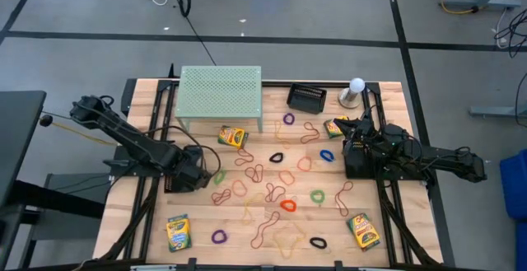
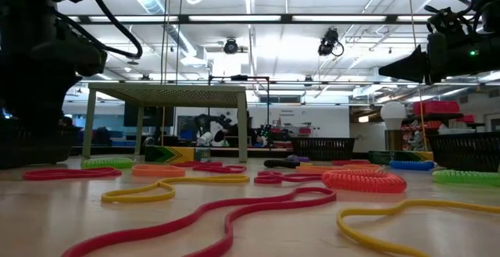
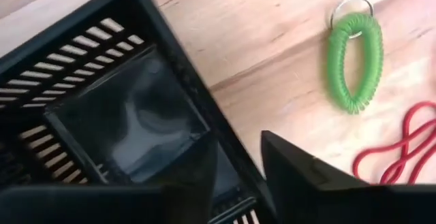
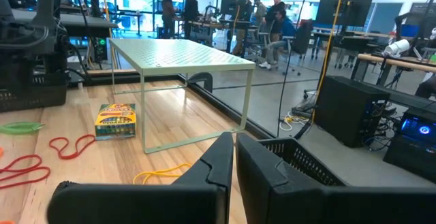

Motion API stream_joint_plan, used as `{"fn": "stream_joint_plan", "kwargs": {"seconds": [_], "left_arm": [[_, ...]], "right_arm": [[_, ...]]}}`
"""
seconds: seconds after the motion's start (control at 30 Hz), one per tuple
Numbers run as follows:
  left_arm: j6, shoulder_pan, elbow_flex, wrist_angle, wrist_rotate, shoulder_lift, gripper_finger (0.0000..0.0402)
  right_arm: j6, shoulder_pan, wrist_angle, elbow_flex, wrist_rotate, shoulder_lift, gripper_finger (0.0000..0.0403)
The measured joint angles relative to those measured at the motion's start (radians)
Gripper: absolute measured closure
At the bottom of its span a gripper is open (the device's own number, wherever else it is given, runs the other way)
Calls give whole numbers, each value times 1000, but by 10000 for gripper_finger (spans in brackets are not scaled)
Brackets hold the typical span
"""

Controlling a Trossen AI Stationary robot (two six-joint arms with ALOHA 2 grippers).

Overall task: Pick & Place Office Desk Supplies
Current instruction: Put the left black bin on the shelf

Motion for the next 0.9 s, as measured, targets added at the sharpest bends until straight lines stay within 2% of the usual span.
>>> {"fn": "stream_joint_plan", "kwargs": {"seconds": [0.2,0.7,0.9], "left_arm": [[154,0,19,-2,41,0,384],[766,-17,374,-3,-104,0,383],[1049,21,532,-130,-215,0,383]], "right_arm": [[0,0,0,0,0,0,373],[0,0,0,0,0,0,373],[0,0,0,0,0,0,373]]}}
